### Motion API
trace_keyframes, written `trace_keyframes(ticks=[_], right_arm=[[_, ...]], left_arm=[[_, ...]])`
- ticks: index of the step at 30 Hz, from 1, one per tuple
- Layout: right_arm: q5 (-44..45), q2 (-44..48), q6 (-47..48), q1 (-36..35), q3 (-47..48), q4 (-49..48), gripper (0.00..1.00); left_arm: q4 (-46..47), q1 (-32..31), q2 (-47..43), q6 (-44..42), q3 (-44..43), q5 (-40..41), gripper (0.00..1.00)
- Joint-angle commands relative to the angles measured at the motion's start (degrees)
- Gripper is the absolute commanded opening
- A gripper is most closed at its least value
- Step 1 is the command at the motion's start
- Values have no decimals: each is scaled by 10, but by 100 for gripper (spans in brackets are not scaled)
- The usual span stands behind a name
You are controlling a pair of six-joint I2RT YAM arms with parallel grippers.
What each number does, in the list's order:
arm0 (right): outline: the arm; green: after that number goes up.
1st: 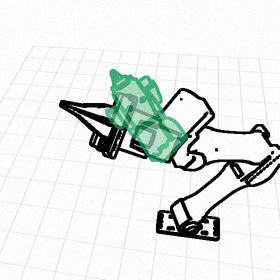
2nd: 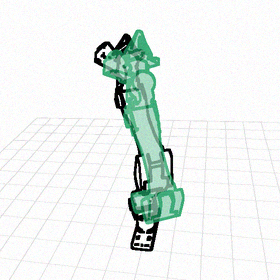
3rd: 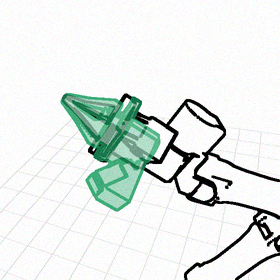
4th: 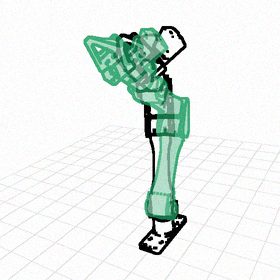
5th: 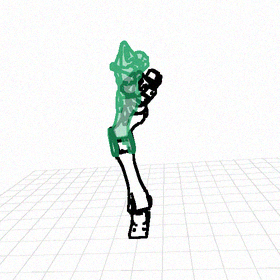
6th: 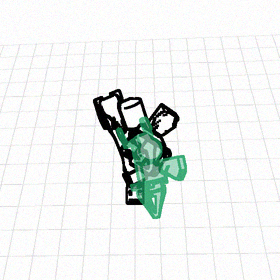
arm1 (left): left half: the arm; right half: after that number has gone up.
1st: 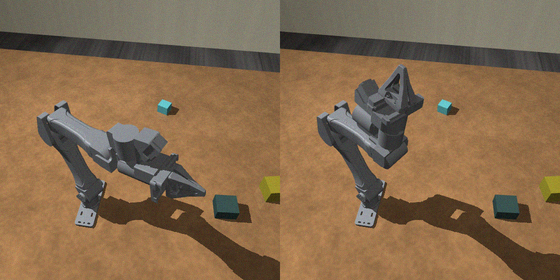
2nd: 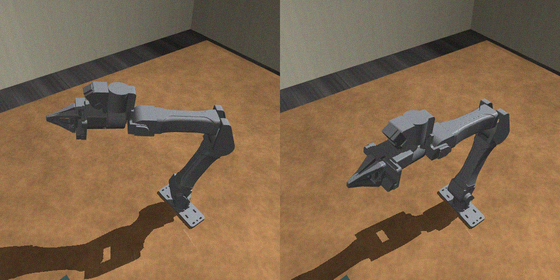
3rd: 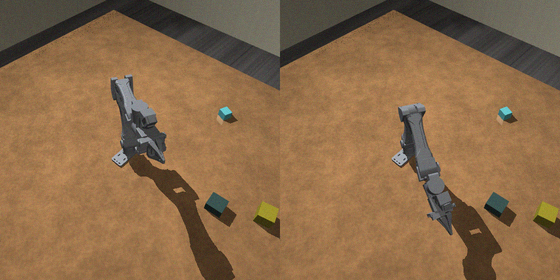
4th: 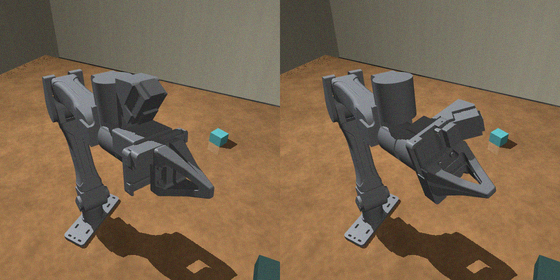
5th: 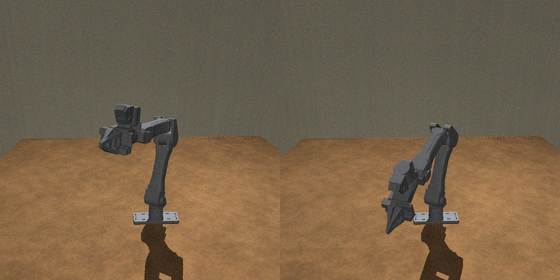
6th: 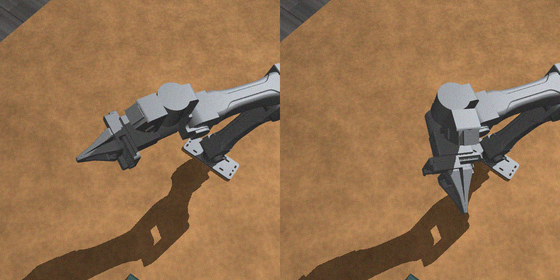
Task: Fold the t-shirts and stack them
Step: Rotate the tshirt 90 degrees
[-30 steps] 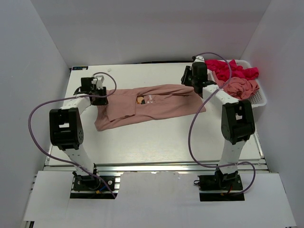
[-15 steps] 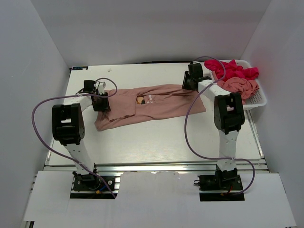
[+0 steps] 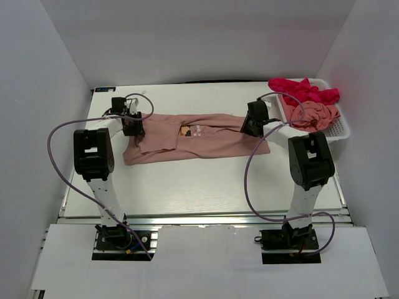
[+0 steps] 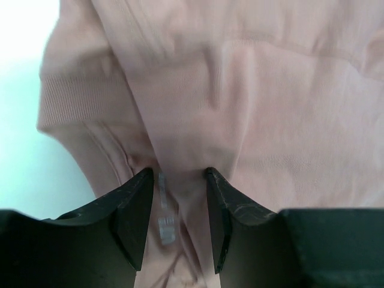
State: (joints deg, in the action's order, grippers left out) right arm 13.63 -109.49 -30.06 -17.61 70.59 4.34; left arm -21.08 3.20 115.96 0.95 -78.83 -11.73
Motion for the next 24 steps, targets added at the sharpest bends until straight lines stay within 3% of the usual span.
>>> trace_keyframes(ticks=[1,11,19,24], right_arm=[[42,26,-13,-31,4,-22,38],[99,82,17,-88,-31,5,38],[225,66,54,-86,-27,20,41],[188,48,37,-47,-31,10,46]], left_arm=[[7,-1,37,-4,-39,18,51],[-1,-1,164,-18,-201,7,51],[9,-1,161,0,-199,-12,51],[5,-1,139,-6,-193,-11,51]])
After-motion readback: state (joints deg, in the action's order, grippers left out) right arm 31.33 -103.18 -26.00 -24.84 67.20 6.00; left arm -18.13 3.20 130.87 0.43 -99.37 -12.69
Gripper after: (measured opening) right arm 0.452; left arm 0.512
